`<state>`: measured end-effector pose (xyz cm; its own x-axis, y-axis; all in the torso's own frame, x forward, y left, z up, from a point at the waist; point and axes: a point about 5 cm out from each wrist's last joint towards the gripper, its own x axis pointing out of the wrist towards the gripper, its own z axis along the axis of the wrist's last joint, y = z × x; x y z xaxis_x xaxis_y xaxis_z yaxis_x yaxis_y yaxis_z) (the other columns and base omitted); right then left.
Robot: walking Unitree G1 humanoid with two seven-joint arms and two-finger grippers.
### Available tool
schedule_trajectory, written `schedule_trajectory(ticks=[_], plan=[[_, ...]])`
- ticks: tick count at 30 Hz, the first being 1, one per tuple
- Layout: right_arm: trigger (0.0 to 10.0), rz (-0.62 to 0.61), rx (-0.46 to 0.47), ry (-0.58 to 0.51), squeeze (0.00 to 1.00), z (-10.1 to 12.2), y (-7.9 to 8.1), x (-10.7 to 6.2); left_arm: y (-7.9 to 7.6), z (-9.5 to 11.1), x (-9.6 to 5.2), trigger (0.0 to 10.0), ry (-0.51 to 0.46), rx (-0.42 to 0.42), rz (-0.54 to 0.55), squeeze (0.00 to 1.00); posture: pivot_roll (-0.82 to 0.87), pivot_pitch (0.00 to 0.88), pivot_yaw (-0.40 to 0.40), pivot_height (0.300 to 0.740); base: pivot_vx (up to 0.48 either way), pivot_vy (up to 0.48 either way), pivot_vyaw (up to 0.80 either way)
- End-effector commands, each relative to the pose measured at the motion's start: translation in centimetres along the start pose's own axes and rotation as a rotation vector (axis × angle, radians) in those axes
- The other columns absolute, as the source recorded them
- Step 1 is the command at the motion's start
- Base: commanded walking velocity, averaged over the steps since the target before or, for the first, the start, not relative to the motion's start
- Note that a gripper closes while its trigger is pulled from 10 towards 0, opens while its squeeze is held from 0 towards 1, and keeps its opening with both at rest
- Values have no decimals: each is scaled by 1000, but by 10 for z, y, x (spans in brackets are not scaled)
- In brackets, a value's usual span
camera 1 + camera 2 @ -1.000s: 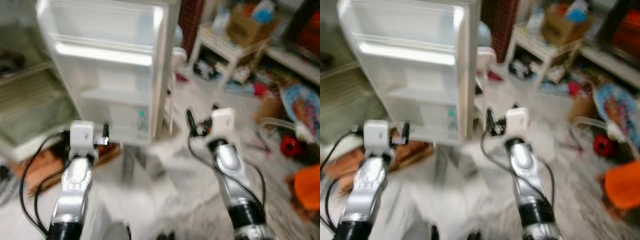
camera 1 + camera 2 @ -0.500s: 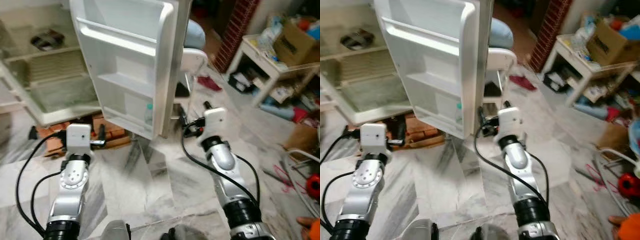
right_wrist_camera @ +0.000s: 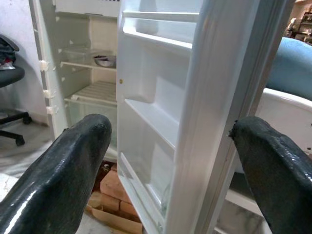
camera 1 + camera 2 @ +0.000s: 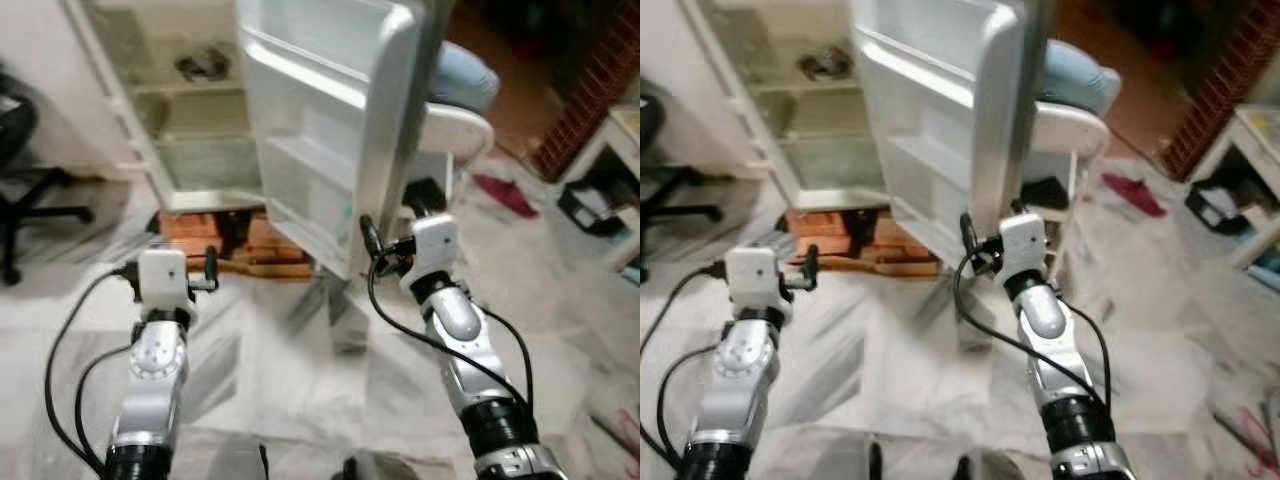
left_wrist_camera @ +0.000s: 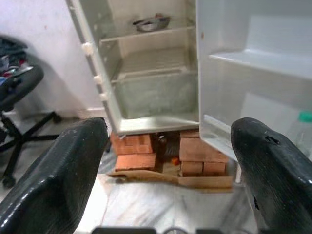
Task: Restocking fridge
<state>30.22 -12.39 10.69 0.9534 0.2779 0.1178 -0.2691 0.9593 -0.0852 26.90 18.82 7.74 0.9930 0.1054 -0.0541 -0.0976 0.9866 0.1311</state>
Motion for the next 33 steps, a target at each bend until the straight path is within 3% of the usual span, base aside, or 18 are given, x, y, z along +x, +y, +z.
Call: schedule_trajectory(ticks=[1,23,29,33], plan=[[10000,-11,9,-12,0,2,0,2,4,5,3,10000,-13,9,3,0,-4,59,-43,740,247,0,0],[10000,22,-3,-19,0,2,5,2,1,4,4,10000,-5,8,-1,0,-2,62,-46,740,357,0,0],[10000,23,-4,-17,0,2,5,1,4,2,1,10000,5,10,20,0,-1,62,-46,740,0,0,0],[10000,22,-6,-16,0,1,3,2,11,-6,-3,10000,73,-62,78,0,12,68,-54,740,0,0,0]])
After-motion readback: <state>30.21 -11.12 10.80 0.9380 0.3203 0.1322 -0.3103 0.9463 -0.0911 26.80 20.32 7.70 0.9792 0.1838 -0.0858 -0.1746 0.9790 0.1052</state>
